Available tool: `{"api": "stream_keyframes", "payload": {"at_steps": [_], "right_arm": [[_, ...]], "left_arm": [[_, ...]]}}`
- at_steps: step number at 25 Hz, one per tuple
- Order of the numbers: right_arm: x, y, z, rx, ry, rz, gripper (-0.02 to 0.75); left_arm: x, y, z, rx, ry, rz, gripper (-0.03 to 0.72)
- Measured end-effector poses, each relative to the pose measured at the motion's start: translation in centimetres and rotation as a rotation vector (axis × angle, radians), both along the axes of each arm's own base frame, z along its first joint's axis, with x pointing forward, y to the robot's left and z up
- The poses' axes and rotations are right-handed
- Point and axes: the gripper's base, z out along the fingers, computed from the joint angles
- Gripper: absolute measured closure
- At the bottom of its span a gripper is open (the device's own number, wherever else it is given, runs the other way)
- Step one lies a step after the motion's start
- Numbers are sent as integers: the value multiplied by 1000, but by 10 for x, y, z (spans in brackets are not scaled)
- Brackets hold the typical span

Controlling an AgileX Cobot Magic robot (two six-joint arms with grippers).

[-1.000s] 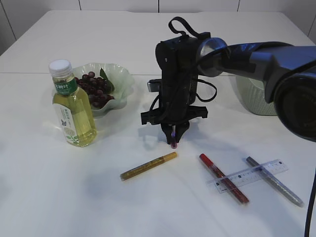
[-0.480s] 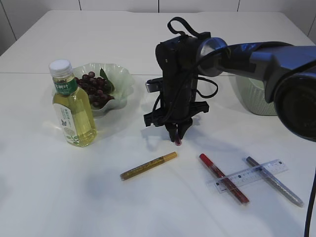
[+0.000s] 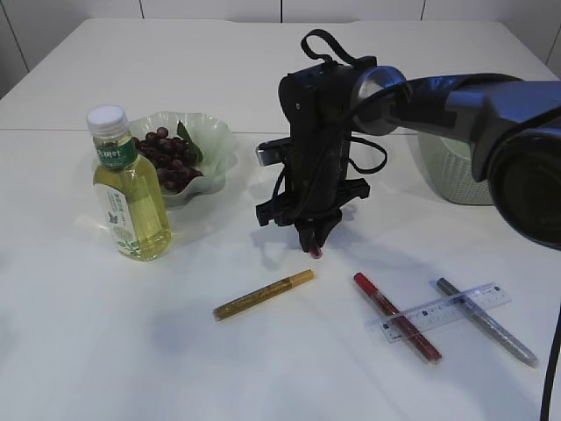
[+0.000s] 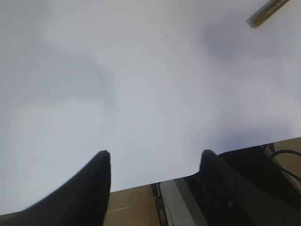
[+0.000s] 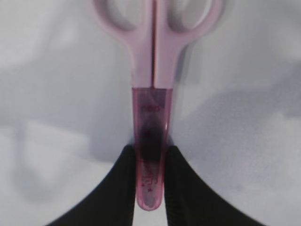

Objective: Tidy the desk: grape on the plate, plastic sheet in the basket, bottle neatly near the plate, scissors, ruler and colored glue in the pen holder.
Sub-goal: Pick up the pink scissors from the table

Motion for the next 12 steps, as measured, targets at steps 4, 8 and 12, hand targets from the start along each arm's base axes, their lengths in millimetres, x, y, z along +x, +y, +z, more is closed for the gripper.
{"api": "stream_keyframes", "payload": {"at_steps": [4,8,12], "right_arm": [[0,0,3,4,-4,13,594],[-1,0,6,7,-8,27,594],[-1,0,7,7,-10,43,594]], "left_arm": [[0,0,0,0,0,0,253],[0,0,0,-1,0,0,253],[0,0,0,0,3,0,253]]}}
